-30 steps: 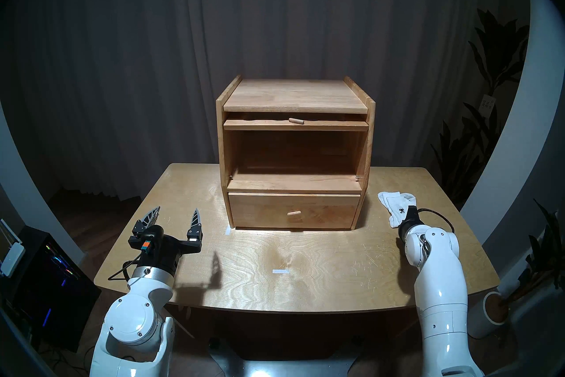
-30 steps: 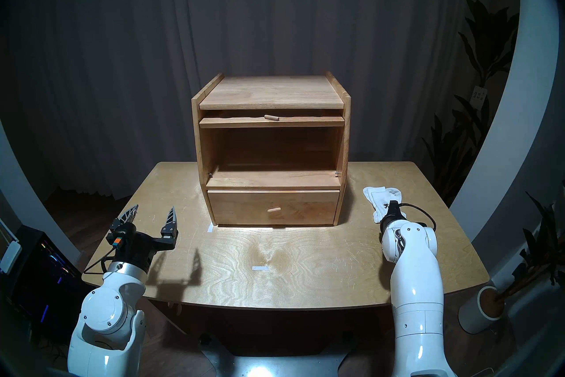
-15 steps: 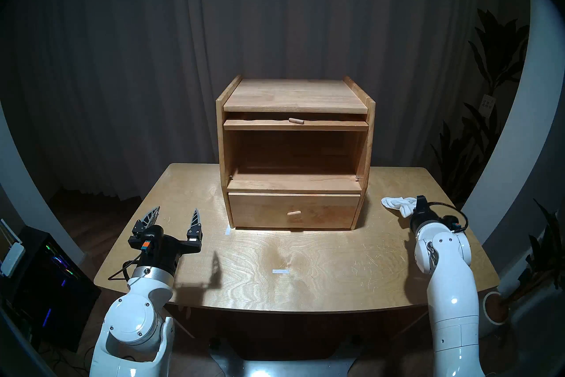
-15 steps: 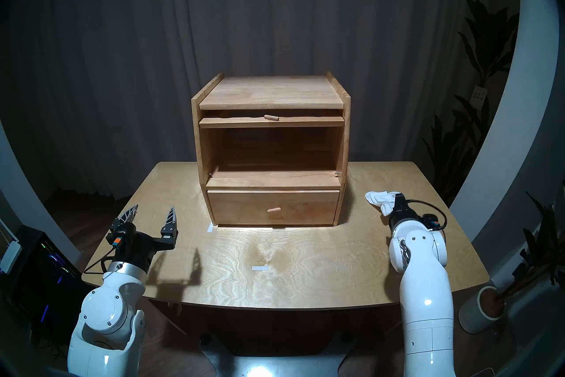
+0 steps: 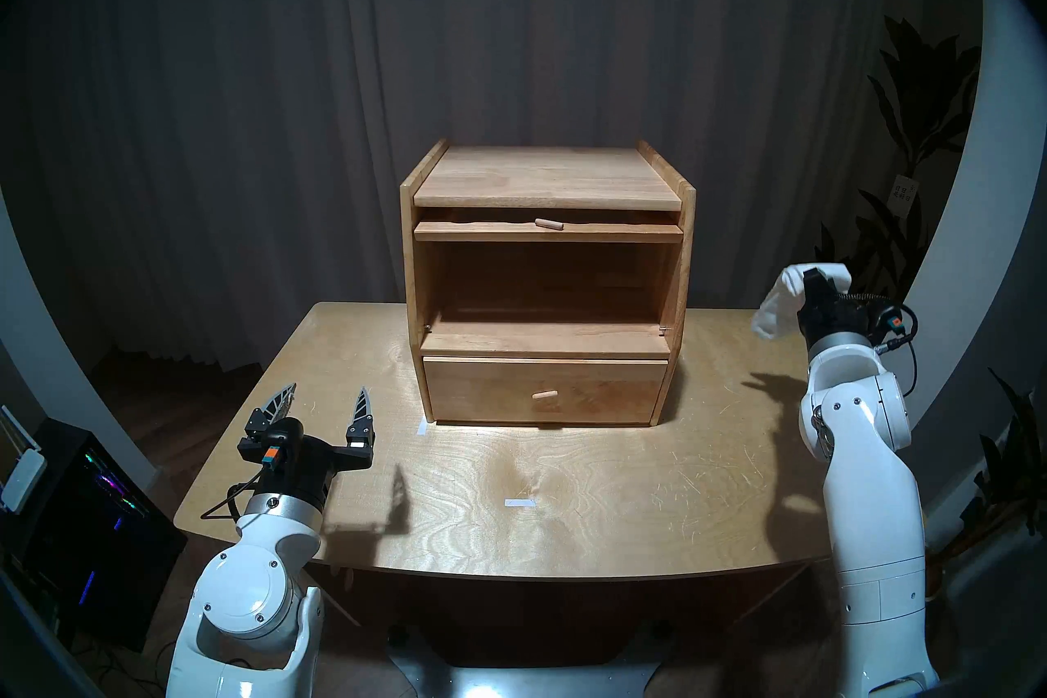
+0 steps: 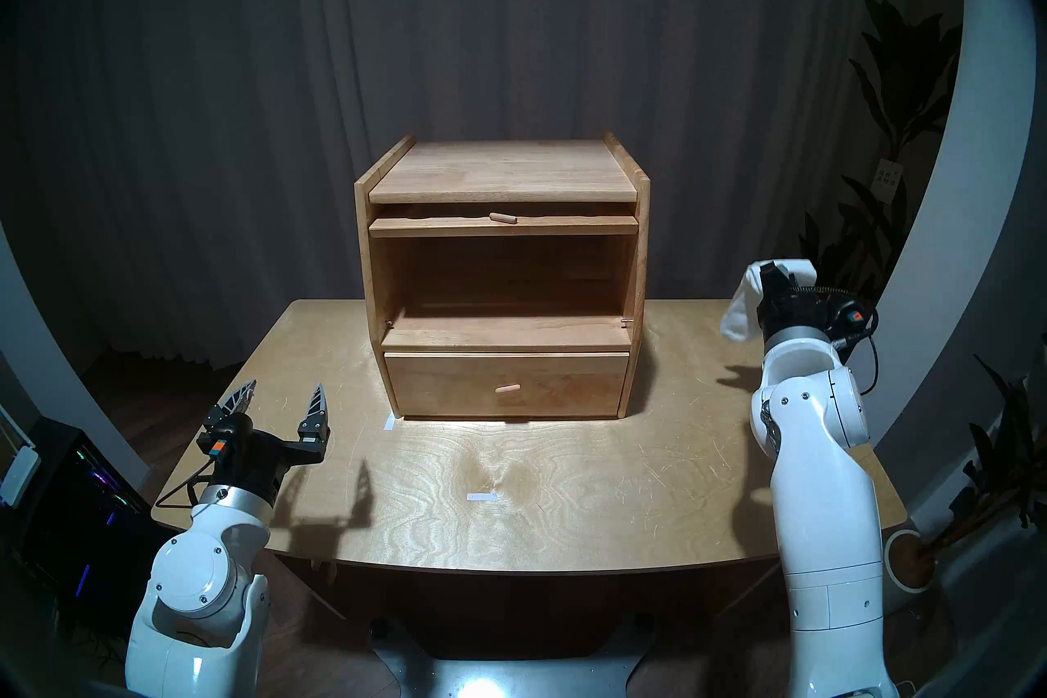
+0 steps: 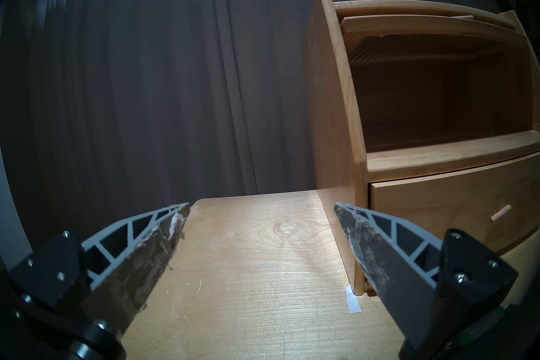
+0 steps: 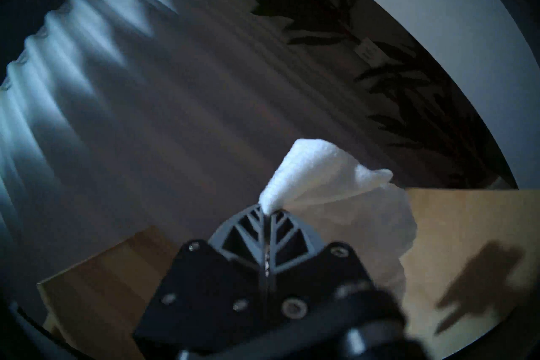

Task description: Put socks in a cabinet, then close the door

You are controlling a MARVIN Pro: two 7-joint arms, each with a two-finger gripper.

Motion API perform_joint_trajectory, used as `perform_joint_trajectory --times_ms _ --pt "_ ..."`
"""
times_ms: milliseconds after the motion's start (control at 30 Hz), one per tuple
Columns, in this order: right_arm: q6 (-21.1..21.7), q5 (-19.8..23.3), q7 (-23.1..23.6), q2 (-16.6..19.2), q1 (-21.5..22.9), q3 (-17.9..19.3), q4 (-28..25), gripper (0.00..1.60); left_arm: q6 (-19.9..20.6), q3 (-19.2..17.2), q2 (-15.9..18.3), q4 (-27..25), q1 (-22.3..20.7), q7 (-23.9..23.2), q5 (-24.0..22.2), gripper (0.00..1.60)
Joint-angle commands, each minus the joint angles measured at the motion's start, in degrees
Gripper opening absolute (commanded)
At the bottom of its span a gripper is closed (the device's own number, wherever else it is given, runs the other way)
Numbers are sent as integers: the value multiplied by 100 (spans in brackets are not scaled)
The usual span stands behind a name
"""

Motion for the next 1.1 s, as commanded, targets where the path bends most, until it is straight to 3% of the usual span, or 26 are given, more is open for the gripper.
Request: perform_joint_trajectory --times_ms 0,400,800,967,1067 --pt "-205 -515 611 427 261 -232 -610 0 -24 12 2 -86 -41 -5 -4 160" --pt "-203 -1327 1682 936 290 -995 -1509 0 -27 16 12 -65 -51 7 -3 160" --pt "473 -2350 2570 1740 -683 -1960 -2395 0 -36 28 18 -102 -52 15 -8 160" --pt "1098 -2928 2313 2106 -1074 -1882 -2774 0 -33 31 16 -150 -28 15 -19 160" --pt "1477 -3309 1874 2141 -1065 -1822 -2845 0 -21 30 15 -179 -10 12 -31 160"
